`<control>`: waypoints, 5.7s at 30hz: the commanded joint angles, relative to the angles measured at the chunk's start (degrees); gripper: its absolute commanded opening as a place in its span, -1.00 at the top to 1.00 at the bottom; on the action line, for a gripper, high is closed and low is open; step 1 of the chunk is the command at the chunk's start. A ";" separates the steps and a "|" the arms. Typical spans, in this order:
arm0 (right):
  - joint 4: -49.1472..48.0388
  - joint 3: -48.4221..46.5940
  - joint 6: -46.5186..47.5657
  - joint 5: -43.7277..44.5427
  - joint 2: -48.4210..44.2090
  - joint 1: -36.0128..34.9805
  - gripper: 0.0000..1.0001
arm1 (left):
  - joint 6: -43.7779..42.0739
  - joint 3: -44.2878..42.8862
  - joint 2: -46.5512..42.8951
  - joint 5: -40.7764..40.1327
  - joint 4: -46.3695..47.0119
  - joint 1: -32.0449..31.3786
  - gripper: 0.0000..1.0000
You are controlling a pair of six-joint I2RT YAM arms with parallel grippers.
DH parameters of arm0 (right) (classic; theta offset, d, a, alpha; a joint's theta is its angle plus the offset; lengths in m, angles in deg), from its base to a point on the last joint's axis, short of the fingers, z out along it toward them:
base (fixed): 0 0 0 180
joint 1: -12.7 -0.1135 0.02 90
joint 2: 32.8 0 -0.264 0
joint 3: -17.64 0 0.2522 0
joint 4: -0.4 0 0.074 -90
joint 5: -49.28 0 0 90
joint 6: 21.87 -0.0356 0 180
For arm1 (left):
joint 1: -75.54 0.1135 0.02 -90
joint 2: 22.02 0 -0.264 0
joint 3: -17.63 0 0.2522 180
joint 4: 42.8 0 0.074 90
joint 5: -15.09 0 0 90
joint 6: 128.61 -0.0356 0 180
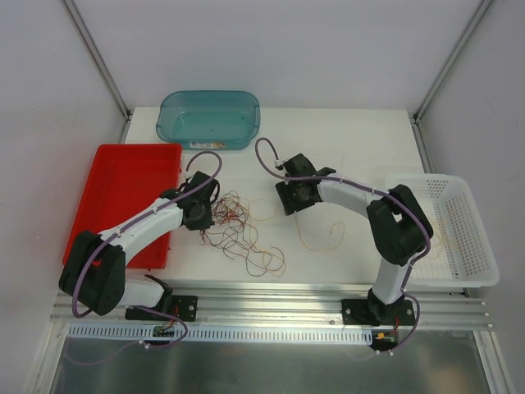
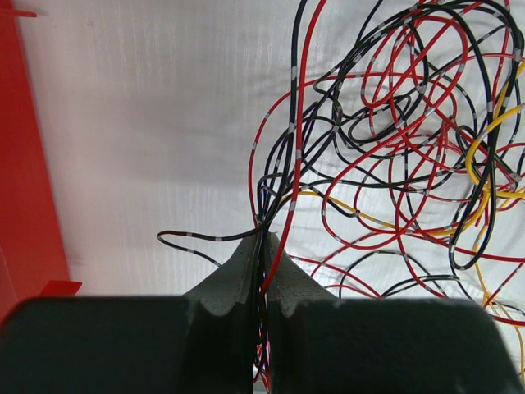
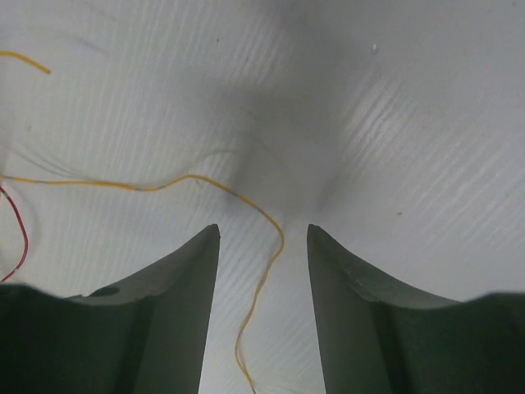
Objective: Untangle the cables
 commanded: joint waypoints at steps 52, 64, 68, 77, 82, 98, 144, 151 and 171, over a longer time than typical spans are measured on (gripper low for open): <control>26.57 -19.31 6.07 -25.07 -50.77 22.82 0.99 | 0.51 -1.74 0.63 4.71 0.24 0.77 0.64; 19.18 -13.22 -0.43 -28.16 -49.45 20.19 0.99 | -7.58 -7.37 -7.12 9.99 9.80 -13.10 -0.72; 18.12 -14.01 -1.14 -29.92 -48.93 19.31 0.99 | -8.46 -7.73 -6.33 12.26 15.44 -15.93 -0.71; 15.92 -15.33 -3.69 -33.35 -49.36 18.51 0.99 | -8.99 -5.53 -3.17 17.19 27.92 -19.53 -0.69; 16.10 -14.19 -3.95 -31.59 -49.54 18.08 0.99 | -8.55 -6.14 -4.40 17.11 30.65 -22.51 -0.64; 13.55 -12.35 -6.33 -28.96 -49.36 14.21 0.99 | -6.27 -7.20 0.97 15.79 37.42 -26.48 -0.46; 18.72 -2.16 -1.85 -7.52 -53.92 9.46 0.98 | 8.33 -10.36 -4.83 3.93 27.06 -30.53 1.00; 26.11 -1.62 0.88 4.34 -57.18 11.30 0.99 | 8.41 -4.75 -13.70 5.33 22.05 -18.14 1.00; 31.13 -20.86 4.92 8.66 -57.19 13.68 0.99 | 5.95 1.06 -13.55 -0.12 11.76 -3.54 1.00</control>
